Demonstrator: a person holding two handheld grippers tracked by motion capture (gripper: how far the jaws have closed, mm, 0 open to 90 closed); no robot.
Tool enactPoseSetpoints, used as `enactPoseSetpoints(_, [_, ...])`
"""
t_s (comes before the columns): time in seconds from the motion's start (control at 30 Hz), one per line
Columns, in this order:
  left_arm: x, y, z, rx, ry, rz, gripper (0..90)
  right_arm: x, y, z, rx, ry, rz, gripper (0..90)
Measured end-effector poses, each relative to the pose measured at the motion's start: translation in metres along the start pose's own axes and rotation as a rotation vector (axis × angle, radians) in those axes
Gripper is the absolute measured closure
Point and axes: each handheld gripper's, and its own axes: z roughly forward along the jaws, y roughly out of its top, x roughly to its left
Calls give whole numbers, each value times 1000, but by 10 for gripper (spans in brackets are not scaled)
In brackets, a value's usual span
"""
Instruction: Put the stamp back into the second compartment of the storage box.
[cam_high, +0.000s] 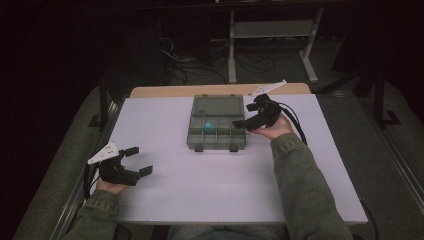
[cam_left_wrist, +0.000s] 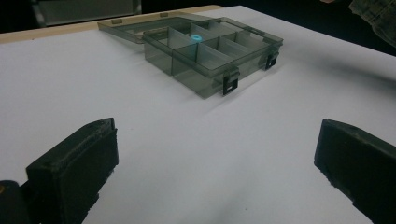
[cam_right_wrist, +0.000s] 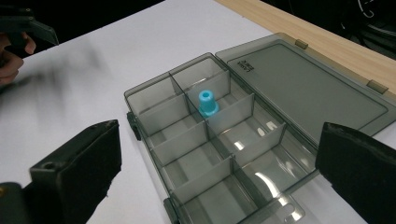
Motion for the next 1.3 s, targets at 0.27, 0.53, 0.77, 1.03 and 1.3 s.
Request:
enactPoseSetpoints(0.27, [0,0,0,-2,-1,3,0,-1,-10,-9,-16,-16,1,0])
enactPoseSetpoints(0.53, [0,0,0,1,2,3,0,1,-20,-16,-20,-21,14,0])
enactPoseSetpoints(0.77, [-1,0,0,-4,4,-4,0,6,-27,-23,-14,-37,15,0])
enactPoseSetpoints(1.03, [0,0,0,-1,6,-2,0,12,-41,-28,-35,-30,7,0])
enactPoseSetpoints(1.3, [0,0,0,3,8,2,0,20,-53,-34,-48,-44,14,0])
